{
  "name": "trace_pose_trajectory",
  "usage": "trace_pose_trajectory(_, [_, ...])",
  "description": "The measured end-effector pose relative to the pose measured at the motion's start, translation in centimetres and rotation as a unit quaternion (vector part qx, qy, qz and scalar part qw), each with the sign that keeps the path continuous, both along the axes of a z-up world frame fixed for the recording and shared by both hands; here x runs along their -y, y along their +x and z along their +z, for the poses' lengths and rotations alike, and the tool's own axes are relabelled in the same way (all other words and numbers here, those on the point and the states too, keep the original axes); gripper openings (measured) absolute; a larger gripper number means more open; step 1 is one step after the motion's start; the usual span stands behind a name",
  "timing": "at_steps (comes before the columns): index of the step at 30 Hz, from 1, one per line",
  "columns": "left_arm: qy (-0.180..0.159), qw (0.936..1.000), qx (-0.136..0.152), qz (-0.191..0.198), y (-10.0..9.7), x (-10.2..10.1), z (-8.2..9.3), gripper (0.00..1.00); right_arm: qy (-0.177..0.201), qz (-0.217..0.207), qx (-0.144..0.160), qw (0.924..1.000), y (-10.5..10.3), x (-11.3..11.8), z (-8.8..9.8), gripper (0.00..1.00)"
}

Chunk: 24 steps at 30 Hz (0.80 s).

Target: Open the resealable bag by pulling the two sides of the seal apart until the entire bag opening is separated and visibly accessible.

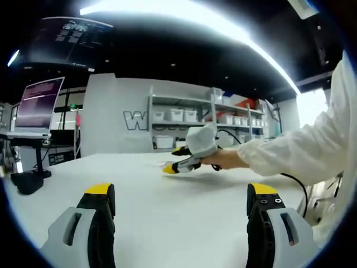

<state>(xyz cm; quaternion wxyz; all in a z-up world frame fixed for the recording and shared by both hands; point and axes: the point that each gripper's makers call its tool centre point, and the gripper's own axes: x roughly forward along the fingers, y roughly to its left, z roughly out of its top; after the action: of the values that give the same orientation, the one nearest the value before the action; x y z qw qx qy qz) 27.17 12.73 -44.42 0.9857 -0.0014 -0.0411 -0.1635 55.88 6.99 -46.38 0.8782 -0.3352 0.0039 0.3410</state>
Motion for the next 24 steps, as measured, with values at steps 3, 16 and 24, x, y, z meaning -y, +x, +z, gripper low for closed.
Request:
trace_pose_trajectory(3, [-0.004,1.0,0.005,0.002,0.1,-0.1,0.3,0.96,0.0,-0.002,0.001,1.0,0.0,-0.1,-0.1,0.5])
trace_pose_trajectory(16, [-0.005,1.0,0.002,0.002,0.2,-0.1,0.1,0.96,-0.007,-0.006,0.004,1.0,0.6,-0.2,-0.5,0.49])
trace_pose_trajectory(24, [-0.01,0.9999,0.002,0.002,0.2,-0.1,0.1,0.96,-0.018,-0.009,0.01,0.9998,1.2,-0.6,-0.8,0.48])
